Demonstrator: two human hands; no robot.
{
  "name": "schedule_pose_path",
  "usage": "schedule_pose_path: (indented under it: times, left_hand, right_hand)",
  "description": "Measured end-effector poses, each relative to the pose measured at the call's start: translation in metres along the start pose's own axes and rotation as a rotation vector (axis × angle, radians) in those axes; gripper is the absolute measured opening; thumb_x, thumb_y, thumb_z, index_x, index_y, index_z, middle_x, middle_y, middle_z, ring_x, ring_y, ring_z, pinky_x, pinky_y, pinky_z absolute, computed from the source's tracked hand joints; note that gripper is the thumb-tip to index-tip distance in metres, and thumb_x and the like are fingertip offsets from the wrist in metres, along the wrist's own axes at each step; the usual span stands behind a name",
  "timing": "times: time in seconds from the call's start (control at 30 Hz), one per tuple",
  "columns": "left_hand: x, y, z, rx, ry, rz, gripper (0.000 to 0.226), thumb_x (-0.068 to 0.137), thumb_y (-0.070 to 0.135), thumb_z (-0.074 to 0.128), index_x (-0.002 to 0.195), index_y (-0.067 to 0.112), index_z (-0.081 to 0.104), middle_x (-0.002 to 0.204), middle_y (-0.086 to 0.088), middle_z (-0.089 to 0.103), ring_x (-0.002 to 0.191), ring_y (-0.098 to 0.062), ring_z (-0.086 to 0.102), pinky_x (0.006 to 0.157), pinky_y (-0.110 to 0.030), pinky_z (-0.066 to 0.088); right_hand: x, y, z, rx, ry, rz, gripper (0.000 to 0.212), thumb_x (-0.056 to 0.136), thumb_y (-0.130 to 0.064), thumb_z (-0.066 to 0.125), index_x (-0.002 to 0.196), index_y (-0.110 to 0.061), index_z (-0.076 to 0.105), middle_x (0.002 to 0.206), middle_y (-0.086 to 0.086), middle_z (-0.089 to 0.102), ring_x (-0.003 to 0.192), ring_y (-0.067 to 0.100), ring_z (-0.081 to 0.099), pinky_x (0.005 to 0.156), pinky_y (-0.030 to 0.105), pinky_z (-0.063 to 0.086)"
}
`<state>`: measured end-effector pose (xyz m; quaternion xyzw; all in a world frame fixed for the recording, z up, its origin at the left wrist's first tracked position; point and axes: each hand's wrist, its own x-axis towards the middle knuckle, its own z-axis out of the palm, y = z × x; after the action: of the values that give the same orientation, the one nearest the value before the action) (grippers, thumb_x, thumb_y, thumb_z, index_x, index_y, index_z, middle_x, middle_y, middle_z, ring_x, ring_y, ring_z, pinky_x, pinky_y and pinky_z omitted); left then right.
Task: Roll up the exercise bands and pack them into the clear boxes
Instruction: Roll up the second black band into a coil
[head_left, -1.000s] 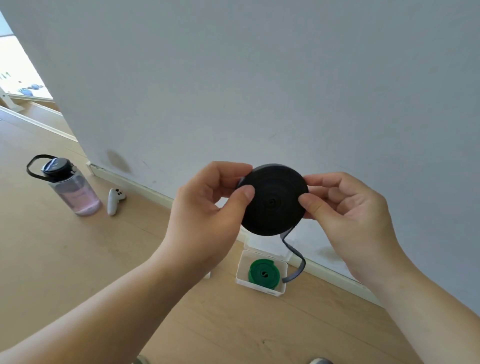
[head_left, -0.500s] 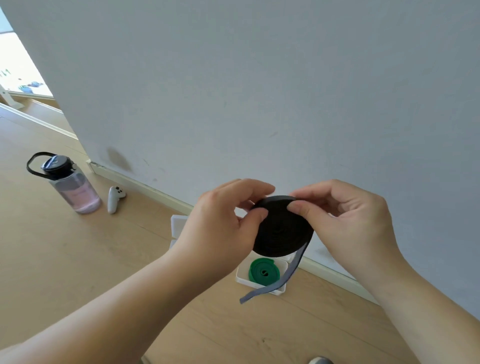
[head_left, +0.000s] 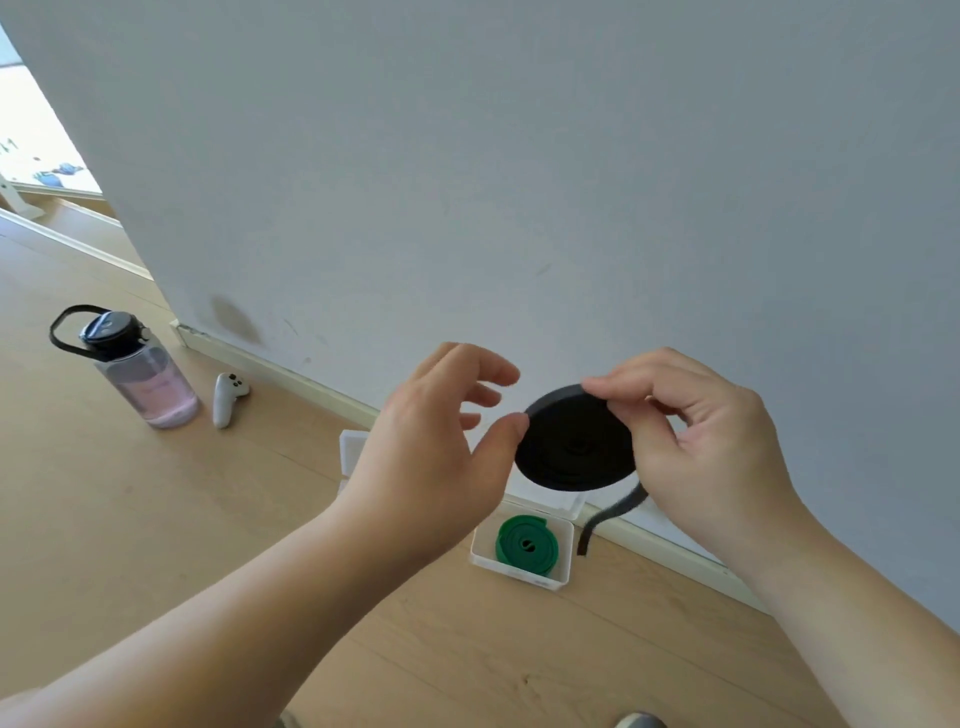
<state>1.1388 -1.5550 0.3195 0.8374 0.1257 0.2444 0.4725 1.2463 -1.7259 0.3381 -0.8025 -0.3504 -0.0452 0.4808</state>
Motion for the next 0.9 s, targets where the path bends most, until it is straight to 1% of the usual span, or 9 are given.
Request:
schedule_pose_path:
  times: [0.07,0.17,0.27,0.37,0.6,0.67,0.73,0.8,0.9]
  left_hand:
    - [-0.0026,0.0004,0.0029,0.033,-0.042,0.085,0.029,0.092,0.016,0.074,0.118,0.027,0.066,0.109,0.021,0.067,0.104,0.001,0.065,0.085,-0.019,0.056]
    - [-0.0030,-0.0015,0.0054,0.053,-0.060,0.149,0.029,0.091,0.007,0.072,0.114,0.023,0.072,0.102,0.017,0.072,0.098,-0.003,0.067,0.079,-0.023,0.058]
    - [-0.0011,-0.0013,0.0026,0.012,-0.039,0.082,0.031,0.091,0.003,0.069,0.112,0.026,0.075,0.098,0.016,0.073,0.097,0.000,0.065,0.076,-0.016,0.056]
    - [0.0008,0.0001,-0.0004,-0.080,0.026,-0.019,0.035,0.092,0.005,0.070,0.111,0.035,0.074,0.094,0.020,0.074,0.096,0.006,0.066,0.079,-0.012,0.055]
    - [0.0034,0.0004,-0.0017,-0.287,0.204,-0.115,0.028,0.094,0.007,0.071,0.107,0.031,0.075,0.094,0.016,0.077,0.095,-0.005,0.072,0.085,-0.040,0.063]
    - [0.0033,-0.0015,0.0003,-0.264,0.165,-0.137,0.025,0.093,0.007,0.071,0.100,0.031,0.073,0.093,0.017,0.076,0.093,-0.001,0.071,0.084,-0.035,0.062]
    - [0.0027,-0.0027,0.0022,-0.167,0.091,-0.148,0.020,0.092,0.012,0.072,0.096,0.030,0.068,0.092,0.018,0.073,0.091,0.005,0.068,0.078,-0.020,0.059]
    - [0.0007,-0.0019,0.0039,-0.086,0.041,-0.112,0.022,0.092,0.016,0.073,0.106,0.031,0.065,0.102,0.021,0.069,0.097,0.006,0.066,0.076,-0.011,0.056]
    - [-0.0013,-0.0019,0.0069,-0.031,-0.027,0.025,0.032,0.092,0.010,0.072,0.119,0.027,0.067,0.110,0.020,0.069,0.103,0.001,0.066,0.084,-0.016,0.057]
  right_hand:
    - [-0.0008,-0.0014,0.0026,-0.053,-0.037,-0.083,0.037,0.092,0.012,0.064,0.095,-0.021,0.081,0.093,-0.006,0.072,0.094,0.012,0.068,0.081,0.012,0.050]
    - [-0.0021,-0.0044,0.0044,-0.067,-0.022,-0.123,0.035,0.089,0.012,0.068,0.093,-0.021,0.081,0.090,-0.010,0.075,0.092,0.011,0.071,0.081,0.016,0.053]
    - [-0.0012,-0.0071,0.0021,0.041,0.058,0.055,0.024,0.082,-0.005,0.082,0.084,-0.029,0.080,0.085,-0.015,0.077,0.087,0.009,0.074,0.082,0.021,0.058]
    - [0.0000,-0.0067,0.0002,0.196,0.053,0.203,0.023,0.080,-0.011,0.085,0.090,-0.030,0.079,0.087,-0.010,0.079,0.085,0.012,0.076,0.083,0.028,0.062]
    - [0.0047,-0.0009,-0.0031,0.370,0.078,0.265,0.034,0.092,0.004,0.069,0.104,-0.027,0.077,0.096,-0.001,0.081,0.091,0.018,0.078,0.086,0.036,0.062]
    - [0.0041,0.0008,-0.0025,0.341,0.075,0.251,0.034,0.093,0.005,0.067,0.101,-0.027,0.077,0.094,-0.004,0.081,0.090,0.016,0.077,0.085,0.034,0.063]
    - [0.0018,0.0019,-0.0018,0.227,0.046,0.216,0.037,0.094,0.004,0.066,0.097,-0.031,0.078,0.094,-0.012,0.080,0.090,0.009,0.075,0.087,0.025,0.060]
    - [-0.0003,0.0012,-0.0003,0.082,0.000,0.126,0.040,0.095,0.005,0.064,0.095,-0.031,0.080,0.091,-0.013,0.078,0.091,0.007,0.072,0.084,0.017,0.056]
    - [-0.0029,0.0015,0.0045,-0.036,-0.047,-0.045,0.041,0.093,0.012,0.060,0.097,-0.023,0.081,0.093,-0.010,0.074,0.094,0.010,0.069,0.080,0.016,0.053]
